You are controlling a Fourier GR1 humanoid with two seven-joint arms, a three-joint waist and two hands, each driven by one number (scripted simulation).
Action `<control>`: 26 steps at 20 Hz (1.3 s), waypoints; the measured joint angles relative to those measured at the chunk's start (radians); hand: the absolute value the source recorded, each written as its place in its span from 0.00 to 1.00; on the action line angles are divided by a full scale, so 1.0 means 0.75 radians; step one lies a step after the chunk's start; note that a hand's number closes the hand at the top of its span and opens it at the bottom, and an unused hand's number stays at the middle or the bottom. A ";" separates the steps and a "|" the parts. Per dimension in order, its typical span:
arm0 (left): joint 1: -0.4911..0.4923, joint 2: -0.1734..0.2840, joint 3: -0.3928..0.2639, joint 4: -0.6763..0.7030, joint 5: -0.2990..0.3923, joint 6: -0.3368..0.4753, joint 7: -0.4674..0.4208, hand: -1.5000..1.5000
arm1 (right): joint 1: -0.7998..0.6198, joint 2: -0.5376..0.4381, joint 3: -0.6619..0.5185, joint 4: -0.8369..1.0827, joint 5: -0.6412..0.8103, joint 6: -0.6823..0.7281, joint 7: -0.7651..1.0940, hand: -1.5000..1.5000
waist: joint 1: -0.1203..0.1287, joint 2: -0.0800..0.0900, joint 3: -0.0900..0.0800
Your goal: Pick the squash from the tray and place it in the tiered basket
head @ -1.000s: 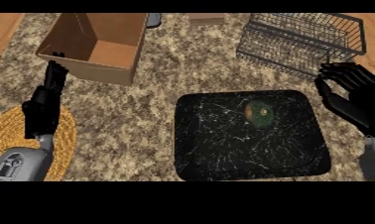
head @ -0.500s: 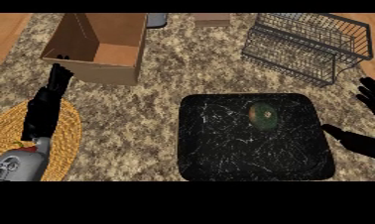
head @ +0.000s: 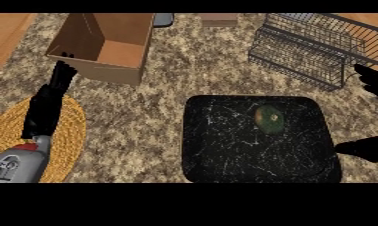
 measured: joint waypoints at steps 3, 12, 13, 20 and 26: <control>0.001 -0.024 -0.003 -0.007 -0.026 0.008 0.002 0.50 | -0.153 0.029 0.064 0.013 0.026 0.018 0.192 0.00 | 0.006 0.001 0.001; 0.017 -0.051 0.042 -0.006 -0.061 -0.025 -0.011 0.50 | -0.400 0.217 0.216 0.163 0.105 0.107 0.491 0.00 | 0.001 0.000 0.004; 0.008 -0.049 0.047 -0.012 -0.063 -0.031 0.008 0.50 | -0.413 0.235 0.236 0.173 0.124 0.114 0.511 0.00 | 0.000 0.000 0.003; 0.017 -0.070 0.106 -0.001 -0.077 -0.082 -0.002 0.50 | -0.422 0.318 0.252 0.228 0.208 0.193 0.562 0.00 | -0.010 0.000 0.003; 0.029 -0.095 0.135 -0.049 -0.124 -0.104 0.042 0.50 | -0.357 0.402 0.272 0.198 0.336 0.224 0.550 0.00 | -0.014 -0.001 0.003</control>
